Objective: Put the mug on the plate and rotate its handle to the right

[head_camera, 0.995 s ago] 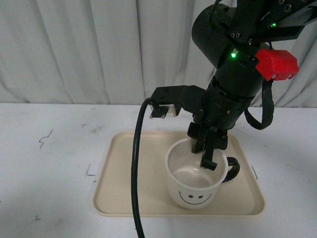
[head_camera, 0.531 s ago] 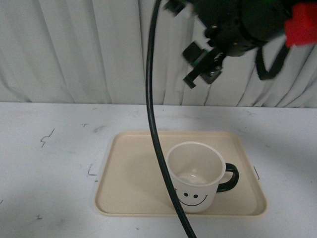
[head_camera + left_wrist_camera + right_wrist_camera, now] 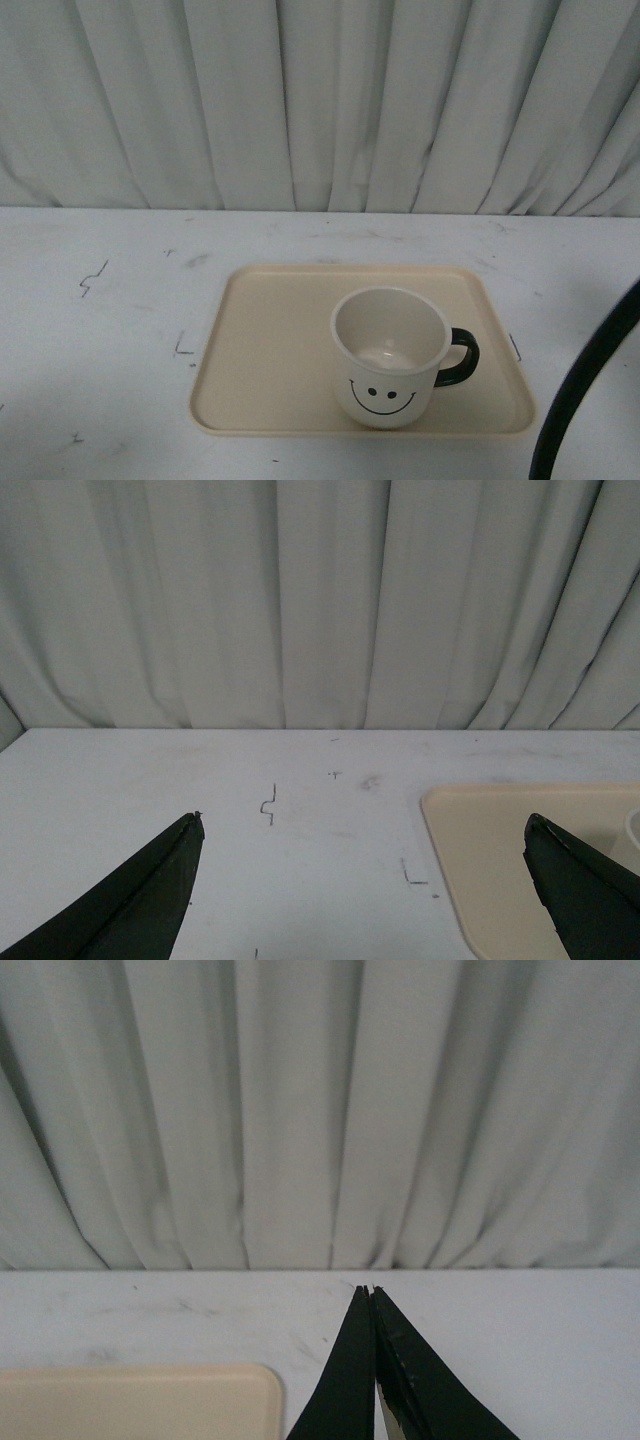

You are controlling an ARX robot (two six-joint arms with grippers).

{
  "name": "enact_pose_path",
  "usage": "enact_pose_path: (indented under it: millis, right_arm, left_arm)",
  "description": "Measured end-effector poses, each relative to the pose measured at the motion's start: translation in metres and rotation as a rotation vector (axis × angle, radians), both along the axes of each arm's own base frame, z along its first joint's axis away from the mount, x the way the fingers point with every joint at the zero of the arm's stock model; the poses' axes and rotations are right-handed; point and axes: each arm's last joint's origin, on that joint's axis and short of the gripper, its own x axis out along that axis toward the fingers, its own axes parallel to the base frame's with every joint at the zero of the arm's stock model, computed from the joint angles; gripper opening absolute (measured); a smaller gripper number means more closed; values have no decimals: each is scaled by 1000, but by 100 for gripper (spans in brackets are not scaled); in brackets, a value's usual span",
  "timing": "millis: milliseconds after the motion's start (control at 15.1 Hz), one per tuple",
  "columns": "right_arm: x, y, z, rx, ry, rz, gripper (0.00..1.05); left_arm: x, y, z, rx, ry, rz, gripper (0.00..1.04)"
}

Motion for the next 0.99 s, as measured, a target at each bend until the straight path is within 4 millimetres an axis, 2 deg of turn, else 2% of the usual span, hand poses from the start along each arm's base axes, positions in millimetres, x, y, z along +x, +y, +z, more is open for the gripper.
enact_pose_path:
  millis: [265,464,597,730,862,995]
  right_arm:
    - [-13,-8,-5,0,14,-10,2]
    - [-41,-18,-5,7,-20,1,2]
    - [-60,-25,-21,2,33,-6,2]
    - [-72,-29,-15,5,0,-2,2]
    - [-86,-41,-17,7,11,-13,2]
    - [-97,-41,-16,7,6,-9,2]
  left_arm:
    - [0,0,0,0,0,0,98]
    - [0,0,0,0,0,0,98]
    - [0,0,0,0,0,0,98]
    - [0,0,0,0,0,0,98]
    - [0,0,0,0,0,0,98]
    - [0,0,0,0,0,0,98]
